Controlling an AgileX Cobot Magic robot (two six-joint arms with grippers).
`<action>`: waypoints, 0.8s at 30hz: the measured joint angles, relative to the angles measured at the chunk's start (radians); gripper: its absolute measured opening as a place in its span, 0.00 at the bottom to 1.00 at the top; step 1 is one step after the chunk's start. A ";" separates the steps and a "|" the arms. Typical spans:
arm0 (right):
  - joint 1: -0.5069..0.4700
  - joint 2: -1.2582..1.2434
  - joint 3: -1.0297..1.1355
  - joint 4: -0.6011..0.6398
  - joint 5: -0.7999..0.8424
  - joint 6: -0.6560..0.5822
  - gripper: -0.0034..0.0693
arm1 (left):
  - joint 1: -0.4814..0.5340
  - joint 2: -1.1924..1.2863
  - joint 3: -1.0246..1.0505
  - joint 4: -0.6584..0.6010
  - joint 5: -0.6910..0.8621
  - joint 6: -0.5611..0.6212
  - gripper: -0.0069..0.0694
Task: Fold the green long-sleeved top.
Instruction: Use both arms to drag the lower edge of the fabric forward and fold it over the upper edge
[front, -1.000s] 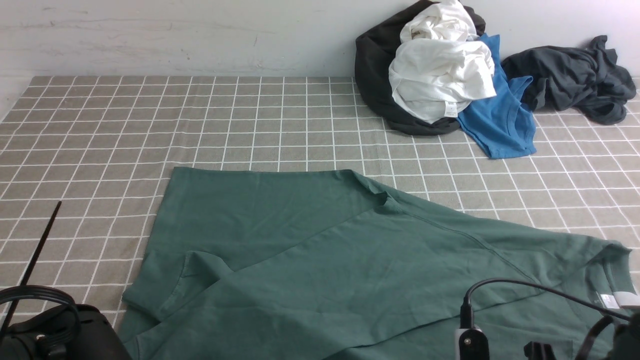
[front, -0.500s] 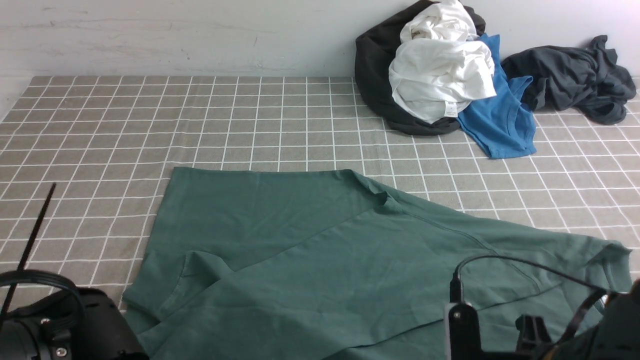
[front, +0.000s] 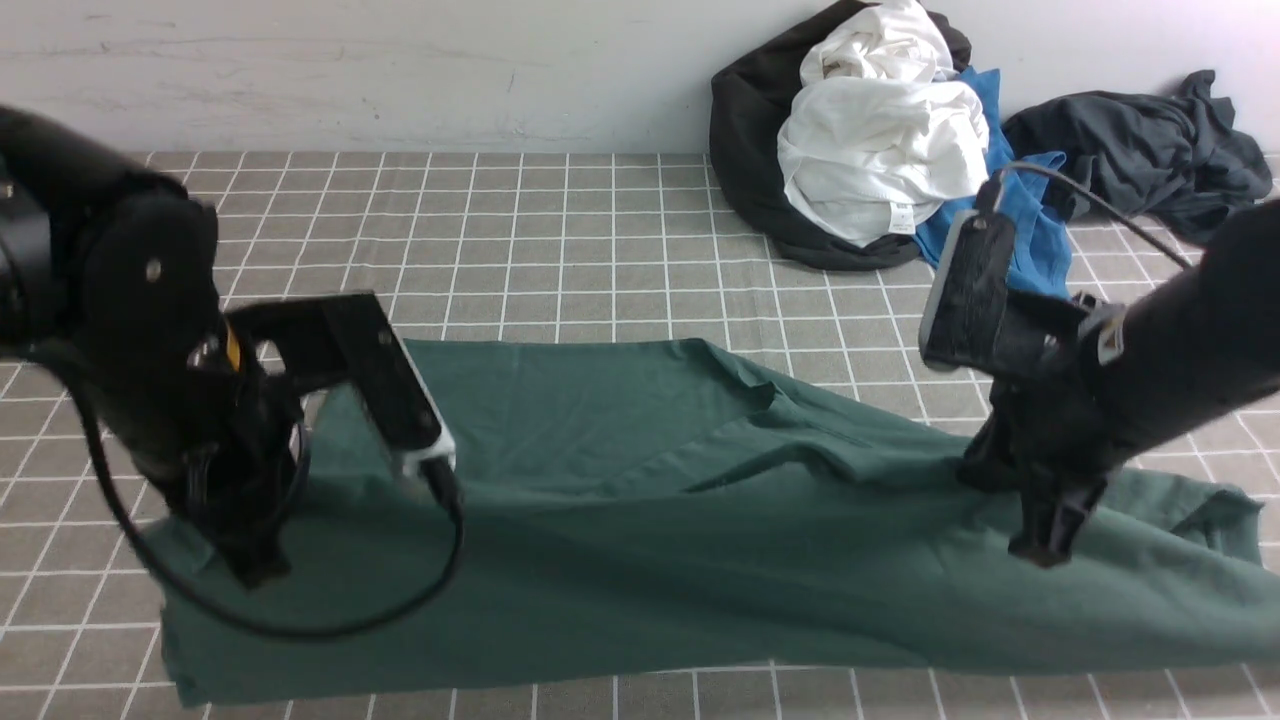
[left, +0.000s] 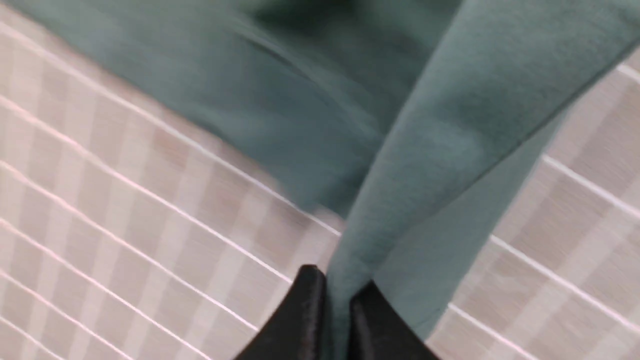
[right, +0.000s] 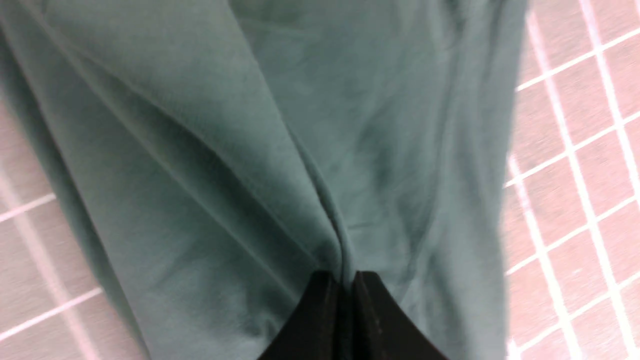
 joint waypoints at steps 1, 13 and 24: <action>-0.014 0.017 -0.021 0.012 0.005 -0.014 0.06 | 0.019 0.031 -0.031 -0.011 -0.003 0.018 0.11; -0.081 0.374 -0.442 0.036 0.029 -0.054 0.06 | 0.135 0.490 -0.532 -0.074 -0.004 0.111 0.11; -0.081 0.588 -0.561 0.032 -0.075 0.017 0.07 | 0.200 0.734 -0.729 -0.133 -0.064 0.058 0.13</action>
